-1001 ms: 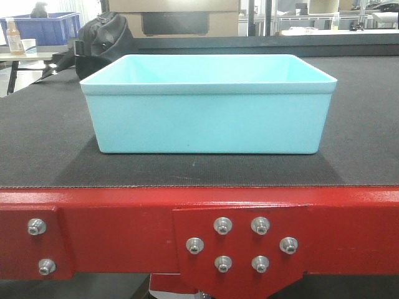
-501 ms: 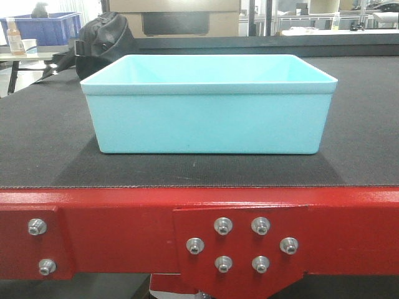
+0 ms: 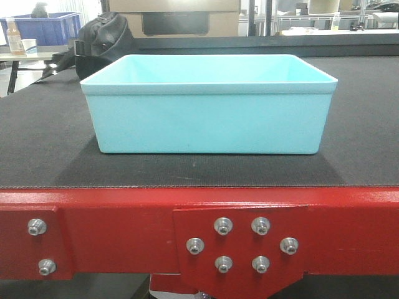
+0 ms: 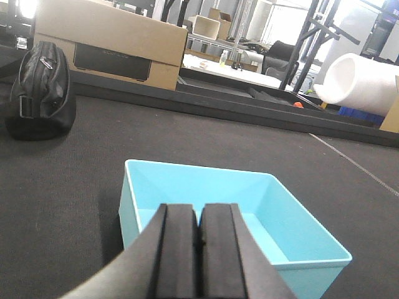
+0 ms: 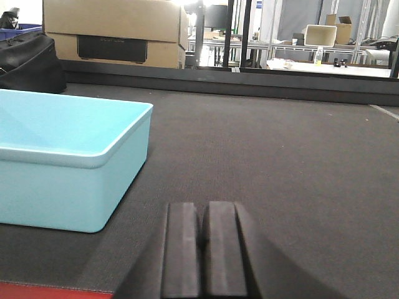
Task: Fetch blue bin and place on conveyor start
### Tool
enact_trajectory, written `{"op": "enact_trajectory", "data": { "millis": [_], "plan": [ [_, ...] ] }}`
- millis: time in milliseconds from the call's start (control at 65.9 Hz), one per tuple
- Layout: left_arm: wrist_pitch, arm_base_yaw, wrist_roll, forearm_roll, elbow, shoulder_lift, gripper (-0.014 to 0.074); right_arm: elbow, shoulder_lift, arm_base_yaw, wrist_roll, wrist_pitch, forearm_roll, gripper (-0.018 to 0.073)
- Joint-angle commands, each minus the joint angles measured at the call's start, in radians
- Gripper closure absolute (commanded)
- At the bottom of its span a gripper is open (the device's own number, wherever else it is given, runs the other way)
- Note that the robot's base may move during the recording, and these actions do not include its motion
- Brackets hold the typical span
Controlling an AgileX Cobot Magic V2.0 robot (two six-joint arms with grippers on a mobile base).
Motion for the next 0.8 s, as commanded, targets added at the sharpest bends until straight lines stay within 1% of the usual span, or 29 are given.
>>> {"op": "enact_trajectory", "data": {
  "millis": [0,425,455,485,516,546,561,576,592,652,728,789],
  "plan": [
    [-0.021,0.002,0.001,0.004,0.000,-0.006,0.0707,0.001,-0.004,-0.001,0.002,-0.015,0.004,0.0725],
    [-0.010,0.002,0.001,0.004,0.000,-0.009,0.0707,0.001,-0.004,-0.001,0.002,-0.015,0.004,0.0725],
    [-0.009,0.006,0.001,-0.009,0.003,-0.011,0.0707,0.001,-0.004,-0.001,0.002,-0.015,0.004,0.0725],
    [-0.009,0.014,0.011,-0.043,0.012,-0.016,0.0707,0.001,-0.004,-0.001,0.002,-0.015,0.004,0.0725],
    [-0.013,0.030,0.051,-0.071,0.023,-0.025,0.0707,0.001,-0.004,-0.001,0.002,-0.015,0.004,0.0725],
    [-0.021,0.047,0.114,-0.100,0.036,-0.038,0.0707,0.001,-0.004,-0.001,0.002,-0.015,0.004,0.0725],
    [-0.028,0.061,0.170,-0.122,0.048,-0.048,0.0707,0.001,-0.004,-0.001,0.002,-0.015,0.004,0.0725],
    [-0.034,0.070,0.210,-0.138,0.057,-0.056,0.0707,0.001,-0.004,-0.001,0.002,-0.015,0.004,0.0725],
    [-0.040,0.080,0.271,-0.153,0.066,-0.064,0.0707,0.001,-0.004,-0.001,0.002,-0.015,0.004,0.0725],
    [-0.058,0.131,0.437,-0.216,0.117,-0.110,0.0707,0.001,-0.004,-0.001,0.002,-0.015,0.004,0.0725],
    [-0.062,0.201,0.548,-0.265,0.175,-0.160,0.0707,0.001,-0.004,-0.001,0.002,-0.015,0.004,0.0725],
    [-0.062,0.253,0.568,-0.292,0.231,-0.207,0.0707,0.001,-0.004,-0.001,0.002,-0.015,0.004,0.0725]
  ]
}}
